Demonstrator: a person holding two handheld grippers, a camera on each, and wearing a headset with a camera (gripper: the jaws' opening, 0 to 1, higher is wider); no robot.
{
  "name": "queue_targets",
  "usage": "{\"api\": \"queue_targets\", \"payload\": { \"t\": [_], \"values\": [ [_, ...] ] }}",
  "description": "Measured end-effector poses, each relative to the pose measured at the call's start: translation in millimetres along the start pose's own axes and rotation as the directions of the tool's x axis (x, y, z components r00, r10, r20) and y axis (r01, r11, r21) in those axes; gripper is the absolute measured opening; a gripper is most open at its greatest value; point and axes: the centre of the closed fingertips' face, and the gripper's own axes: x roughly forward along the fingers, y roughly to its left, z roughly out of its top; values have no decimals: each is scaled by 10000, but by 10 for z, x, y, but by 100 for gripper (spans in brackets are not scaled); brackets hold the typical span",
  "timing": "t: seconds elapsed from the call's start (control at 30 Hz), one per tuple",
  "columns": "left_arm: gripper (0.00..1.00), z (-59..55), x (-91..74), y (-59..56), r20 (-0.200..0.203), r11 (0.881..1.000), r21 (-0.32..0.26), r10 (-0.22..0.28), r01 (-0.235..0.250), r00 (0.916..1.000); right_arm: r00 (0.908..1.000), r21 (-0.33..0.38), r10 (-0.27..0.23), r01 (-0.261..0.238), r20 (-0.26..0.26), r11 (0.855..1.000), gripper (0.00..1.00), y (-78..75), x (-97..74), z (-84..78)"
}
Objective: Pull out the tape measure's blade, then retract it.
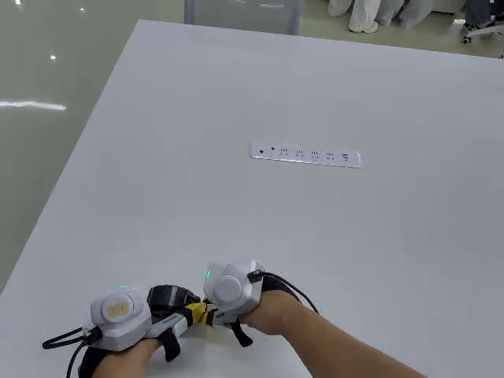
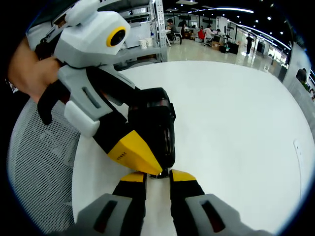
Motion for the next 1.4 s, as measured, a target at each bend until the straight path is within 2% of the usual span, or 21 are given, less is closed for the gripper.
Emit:
{"api": "queue_targets", "payload": {
  "t": [0.1,0.23,0.33,0.4,0.5,0.6,0.73,0.77,0.83,0.87,0.93,1.0,1.03,1.07,1.13,1.17,1.27,1.33,1.4],
  "values": [
    [64,-3,0,-1,-10,10000,20,-64,64,10000,9998,209,-188,186,82,9996,21,-28,-53,-38],
    [65,-4,7,-5,-10,10000,49,-26,27,10000,9969,1170,-604,542,504,9917,23,-78,-148,-62],
    [66,-6,14,-8,-62,9998,125,-120,121,9999,9963,1330,-601,515,613,9898,27,-25,-233,-97],
    [66,-5,17,-6,-137,9995,251,-167,170,9998,9934,1398,-653,517,940,9888,28,6,-307,-77],
    [66,7,-20,3,-72,9974,702,-162,166,9998,9882,1681,-1001,798,1162,9825,33,-8,-413,-100],
    [67,6,-25,4,-81,9972,732,-170,176,9998,9876,1704,-1027,816,1186,9820,32,-8,-424,-105],
    [74,14,-40,8,-65,9965,804,-200,205,9998,9859,1755,-1097,866,1261,9807,37,-10,-455,-118],
    [77,106,-163,74,131,9819,1856,-409,377,9991,9733,2343,-1768,1396,1462,9621,38,-56,-676,-262],
    [84,160,-213,67,398,9747,2159,-688,587,9968,9690,2293,-1948,1572,1520,9606,35,-50,-772,-319],
    [90,192,-257,74,515,9666,2489,-766,614,9957,9619,2445,-2169,1728,1667,9541,35,-52,-851,-339],
    [99,218,-310,44,733,9518,2903,-1257,995,9894,9476,2868,-2538,1927,1939,9384,38,-44,-979,-388],
    [100,212,-353,29,722,9366,3279,-1555,1238,9852,9428,2926,-2678,2037,1987,9343,40,-27,-1048,-454],
    [100,211,-408,-63,917,9179,3507,-2309,1856,9686,9356,3001,-2943,2287,1950,9261,42,-21,-1123,-578],
    [100,187,-443,-58,832,9048,3792,-2421,1939,9667,9320,3113,-3085,2408,1901,9193,44,-8,-1176,-674],
    [100,167,-489,-38,727,8984,3949,-2390,1921,9683,9239,3219,-3310,2594,1918,9105,46,11,-1263,-776],
    [100,165,-513,-29,695,8967,3933,-2495,2034,9659,9173,3375,-3487,2718,1923,9012,48,21,-1327,-849],
    [100,186,-576,0,739,8955,3906,-2614,2132,9624,9057,3726,-3786,2900,1906,8815,48,39,-1436,-1004],
    [100,185,-579,3,732,8957,3899,-2616,2138,9624,9050,3719,-3805,2922,1904,8811,46,42,-1445,-1013],
    [100,185,-582,6,724,8958,3893,-2617,2143,9624,9042,3713,-3824,2944,1902,8806,49,45,-1454,-1021]
  ]
}}
